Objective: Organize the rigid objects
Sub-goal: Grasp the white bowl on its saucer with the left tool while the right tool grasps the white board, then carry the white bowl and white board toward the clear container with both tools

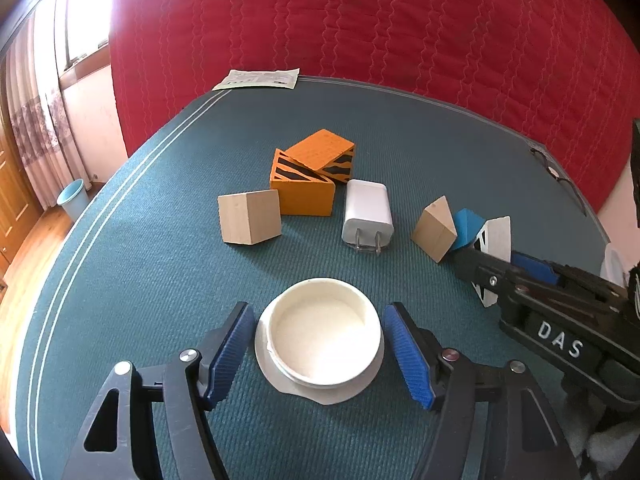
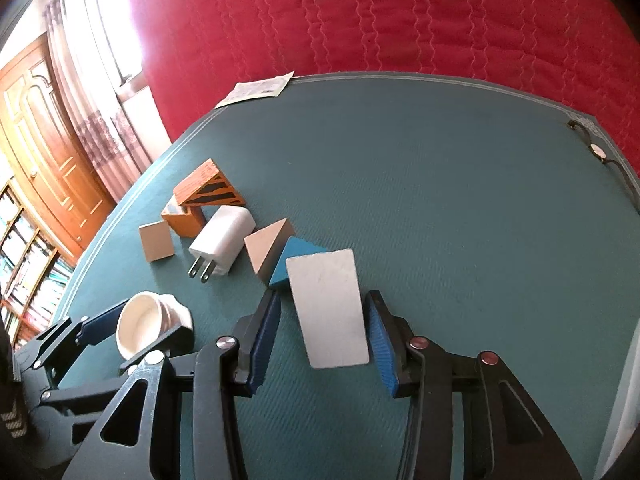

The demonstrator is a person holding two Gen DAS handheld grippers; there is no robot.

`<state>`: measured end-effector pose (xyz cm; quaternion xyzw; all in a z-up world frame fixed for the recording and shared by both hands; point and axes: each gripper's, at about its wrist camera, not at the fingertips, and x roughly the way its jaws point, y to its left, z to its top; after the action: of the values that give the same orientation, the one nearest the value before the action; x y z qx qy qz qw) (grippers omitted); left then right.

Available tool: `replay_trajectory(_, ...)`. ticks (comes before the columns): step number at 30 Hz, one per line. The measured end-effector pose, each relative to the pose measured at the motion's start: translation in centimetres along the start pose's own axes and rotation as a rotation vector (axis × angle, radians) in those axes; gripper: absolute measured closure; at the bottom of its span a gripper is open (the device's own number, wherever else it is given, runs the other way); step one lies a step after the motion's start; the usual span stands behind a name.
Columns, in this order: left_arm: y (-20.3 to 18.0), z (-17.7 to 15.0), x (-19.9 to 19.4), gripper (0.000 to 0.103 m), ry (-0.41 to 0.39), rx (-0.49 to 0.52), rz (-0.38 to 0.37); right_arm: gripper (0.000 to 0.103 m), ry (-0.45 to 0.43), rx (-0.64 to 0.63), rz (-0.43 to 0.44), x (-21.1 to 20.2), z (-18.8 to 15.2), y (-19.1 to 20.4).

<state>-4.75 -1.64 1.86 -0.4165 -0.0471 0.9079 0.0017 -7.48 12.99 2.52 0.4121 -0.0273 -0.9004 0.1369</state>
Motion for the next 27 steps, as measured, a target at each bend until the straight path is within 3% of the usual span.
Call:
replay_trajectory(4, 0.0, 0.0, 0.1, 0.028, 0.002, 0.003, -0.002, 0.061, -0.007, -0.005, -0.005, 0.3, 0.1, 0.2)
replay_trajectory(9, 0.0, -0.1, 0.1, 0.028, 0.002, 0.008, 0.0, 0.069, -0.025, -0.039, -0.049, 0.4, -0.2, 0.6)
replay_trajectory(13, -0.3, -0.1, -0.1, 0.041, -0.009, 0.026, 0.003, 0.07, -0.03, -0.03, -0.048, 0.1, -0.4, 0.4)
replay_trajectory(27, -0.4, -0.1, -0.1, 0.042, -0.014, 0.037, -0.011, 0.07, -0.06, 0.012, -0.056, -2.4, -1.9, -0.6)
